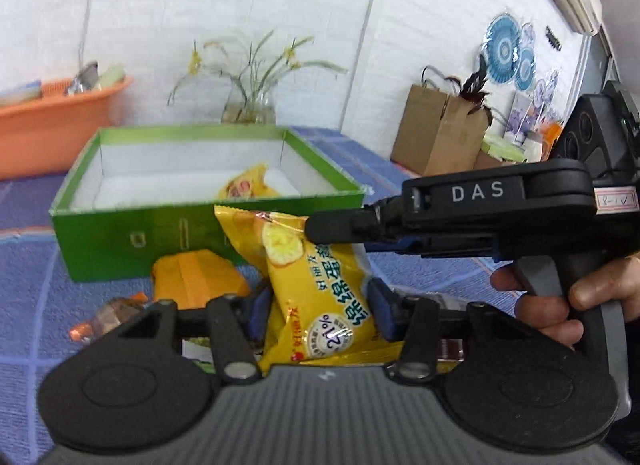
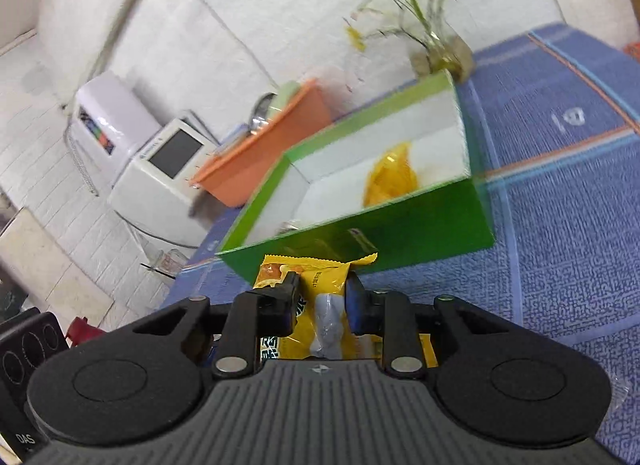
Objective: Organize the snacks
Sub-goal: 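Grasp the yellow chip bag with left tool while right tool grasps orange-yellow packet, then lower both packets into the green box and open both tools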
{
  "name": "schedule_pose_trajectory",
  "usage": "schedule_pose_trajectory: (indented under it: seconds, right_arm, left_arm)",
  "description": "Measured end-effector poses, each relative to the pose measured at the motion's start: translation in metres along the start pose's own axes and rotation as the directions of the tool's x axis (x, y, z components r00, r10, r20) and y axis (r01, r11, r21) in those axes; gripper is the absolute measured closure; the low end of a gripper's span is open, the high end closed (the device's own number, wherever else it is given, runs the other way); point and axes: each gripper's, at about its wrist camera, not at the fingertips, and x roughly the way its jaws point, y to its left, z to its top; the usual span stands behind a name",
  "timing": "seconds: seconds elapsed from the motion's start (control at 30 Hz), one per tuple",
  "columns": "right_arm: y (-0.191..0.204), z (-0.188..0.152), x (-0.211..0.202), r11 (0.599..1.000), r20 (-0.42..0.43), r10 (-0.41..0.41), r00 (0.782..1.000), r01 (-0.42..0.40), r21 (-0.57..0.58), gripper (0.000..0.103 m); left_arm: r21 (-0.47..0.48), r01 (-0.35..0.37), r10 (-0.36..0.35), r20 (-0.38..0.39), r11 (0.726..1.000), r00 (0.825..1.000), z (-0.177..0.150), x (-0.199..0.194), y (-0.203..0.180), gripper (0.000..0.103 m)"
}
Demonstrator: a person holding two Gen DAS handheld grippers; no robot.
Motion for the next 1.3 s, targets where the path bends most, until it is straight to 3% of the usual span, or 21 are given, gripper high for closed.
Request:
schedule_pose_trajectory:
  seconds: [0.17, 0.33, 0.53, 0.73, 0.97, 1.03, 1.07, 1.1, 1.13, 1.23, 1.3]
  right_arm:
    - [0.033, 0.009, -0.016, 0.995, 0.047, 0.055, 0.997, -0.051, -0.08, 0.06]
    - [0.061, 0.03, -0.004, 0.985, 0.059, 0.098, 0.993, -0.088, -0.149, 0.06]
    - [0.095, 0.063, 0.01, 0.955, 0.143, 0.094, 0.985, -0.049, -0.293, 0.06]
    - [0.086, 0.093, 0.035, 0.946, 0.26, 0.056, 0.964, 0.031, -0.322, 0.06]
    - [0.023, 0.087, 0.08, 0.984, 0.22, -0.018, 0.975, 0.057, -0.171, 0.062]
    - [0.01, 0.084, 0.089, 0.988, 0.205, -0.039, 0.978, 0.068, -0.138, 0.055]
    - [0.005, 0.083, 0.09, 0.989, 0.204, -0.054, 0.978, 0.08, -0.122, 0.047]
    - [0.002, 0.081, 0.09, 0.989, 0.194, -0.068, 0.979, 0.091, -0.113, 0.02]
    - [0.0, 0.081, 0.087, 0.989, 0.189, -0.078, 0.979, 0.1, -0.109, 0.004]
    - [0.001, 0.078, 0.068, 0.989, 0.204, -0.084, 0.975, 0.106, -0.1, 0.0]
    - [0.005, 0.073, 0.052, 0.995, 0.2, -0.047, 0.979, 0.062, -0.072, 0.0]
  left_arm:
    - [0.022, -0.032, 0.03, 0.113, 0.999, 0.993, 0.006, -0.04, -0.008, 0.054]
    - [0.034, -0.103, 0.095, 0.198, 0.994, 0.976, 0.022, -0.056, -0.001, 0.054]
    - [0.025, -0.134, 0.124, 0.234, 0.991, 0.964, 0.077, -0.057, 0.02, 0.055]
    - [0.071, -0.163, 0.143, 0.237, 0.984, 0.961, 0.123, -0.017, 0.035, 0.055]
    - [0.095, -0.177, 0.164, 0.125, 0.98, 0.978, 0.105, 0.06, 0.057, 0.055]
    - [0.088, -0.182, 0.175, 0.077, 0.979, 0.981, 0.099, 0.077, 0.062, 0.053]
    - [0.083, -0.196, 0.192, 0.053, 0.977, 0.98, 0.097, 0.083, 0.064, 0.053]
    - [0.077, -0.22, 0.217, 0.05, 0.972, 0.975, 0.096, 0.086, 0.068, 0.051]
    - [0.074, -0.239, 0.234, 0.065, 0.968, 0.97, 0.094, 0.084, 0.071, 0.05]
    - [0.039, -0.272, 0.267, 0.099, 0.962, 0.958, 0.091, 0.069, 0.079, 0.036]
    - [0.043, -0.294, 0.287, 0.13, 0.955, 0.949, 0.087, 0.049, 0.08, 0.03]
